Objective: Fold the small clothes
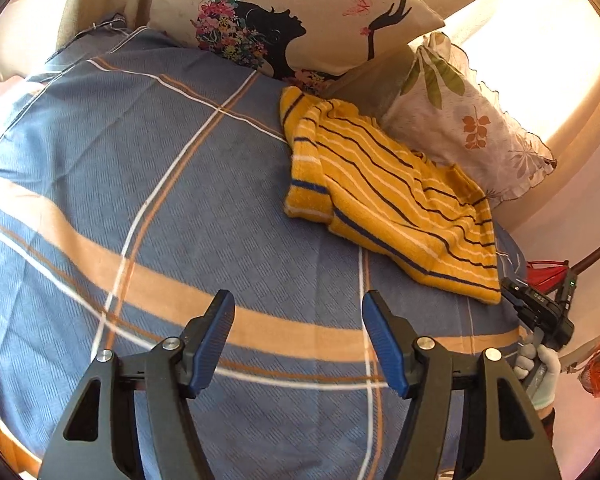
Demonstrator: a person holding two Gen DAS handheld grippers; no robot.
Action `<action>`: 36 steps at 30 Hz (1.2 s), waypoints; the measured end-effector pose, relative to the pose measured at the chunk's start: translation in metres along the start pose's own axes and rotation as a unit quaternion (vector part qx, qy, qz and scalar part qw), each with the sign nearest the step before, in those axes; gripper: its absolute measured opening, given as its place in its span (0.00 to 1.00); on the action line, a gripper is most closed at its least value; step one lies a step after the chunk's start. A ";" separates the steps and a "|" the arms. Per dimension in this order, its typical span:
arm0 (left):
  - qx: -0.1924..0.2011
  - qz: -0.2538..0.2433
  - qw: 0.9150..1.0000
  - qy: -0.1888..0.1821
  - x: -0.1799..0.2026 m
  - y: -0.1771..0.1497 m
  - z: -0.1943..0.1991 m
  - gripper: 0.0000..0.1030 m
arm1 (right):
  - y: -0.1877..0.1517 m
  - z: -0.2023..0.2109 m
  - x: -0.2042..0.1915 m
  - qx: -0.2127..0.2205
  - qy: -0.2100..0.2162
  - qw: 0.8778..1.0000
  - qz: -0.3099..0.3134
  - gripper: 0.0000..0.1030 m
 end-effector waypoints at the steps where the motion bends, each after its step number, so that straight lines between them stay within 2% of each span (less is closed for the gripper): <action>1: -0.003 -0.001 1.000 0.001 -0.004 0.008 -0.007 0.63 | -0.001 0.000 -0.001 -0.001 0.007 1.000 0.002 0.34; 5: -0.009 -0.042 0.999 0.007 -0.008 0.039 -0.036 0.63 | -0.005 -0.005 -0.009 -0.011 0.018 1.000 0.013 0.35; 10: -0.026 -0.102 0.994 -0.007 -0.001 0.062 -0.069 0.63 | -0.009 -0.015 -0.016 -0.025 0.023 0.999 0.018 0.36; 12: -0.069 -0.118 0.990 -0.018 0.002 0.065 -0.083 0.41 | -0.009 -0.018 -0.017 -0.025 0.021 0.999 0.019 0.36; 13: -0.092 -0.126 0.988 -0.023 0.003 0.065 -0.088 0.12 | -0.009 -0.018 -0.018 -0.025 0.020 0.999 0.019 0.36; 15: -0.099 -0.157 0.983 0.011 0.005 0.070 -0.086 0.06 | -0.008 -0.019 -0.018 -0.025 0.020 0.999 0.019 0.36; 17: -0.096 -0.188 0.976 0.058 0.005 0.078 -0.078 0.06 | -0.007 -0.020 -0.018 -0.025 0.019 0.999 0.023 0.36; 19: -0.086 -0.198 0.972 0.088 -0.002 0.087 -0.068 0.07 | -0.007 -0.020 -0.019 -0.024 0.018 0.999 0.026 0.36; 22: -0.076 -0.187 0.971 0.127 -0.018 0.094 -0.056 0.10 | -0.003 -0.015 -0.021 -0.017 0.011 0.999 0.031 0.36; 24: -0.071 -0.176 0.971 0.142 -0.028 0.094 -0.048 0.11 | 0.005 -0.003 -0.024 0.005 0.006 0.999 0.031 0.36; 28: -0.058 -0.137 0.984 0.103 -0.032 0.088 -0.034 0.12 | 0.029 0.016 -0.056 0.049 0.018 0.997 0.063 0.41; 30: -0.045 -0.142 0.987 0.063 -0.016 0.083 -0.034 0.20 | 0.041 0.012 -0.083 0.051 0.032 0.994 0.093 0.44; 32: -0.032 -0.150 0.988 0.021 0.006 0.080 -0.039 0.35 | 0.052 0.000 -0.115 0.047 0.057 0.990 0.119 0.44; 34: -0.023 -0.155 0.988 -0.014 0.024 0.079 -0.047 0.41 | 0.062 -0.018 -0.148 0.034 0.084 0.986 0.141 0.44; 36: -0.024 -0.153 0.988 -0.028 0.034 0.081 -0.061 0.45 | 0.071 -0.044 -0.177 0.004 0.111 0.981 0.159 0.44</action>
Point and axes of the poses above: each gripper's, at about its wrist camera, not at the fingertips, and z roughly against the way its jaws point, x to its right, y to its top, the point moved 5 cm from there along -z, roughly the way its jaws point, and after that the axes turned 12 degrees about -y, right-handed, at the moved point
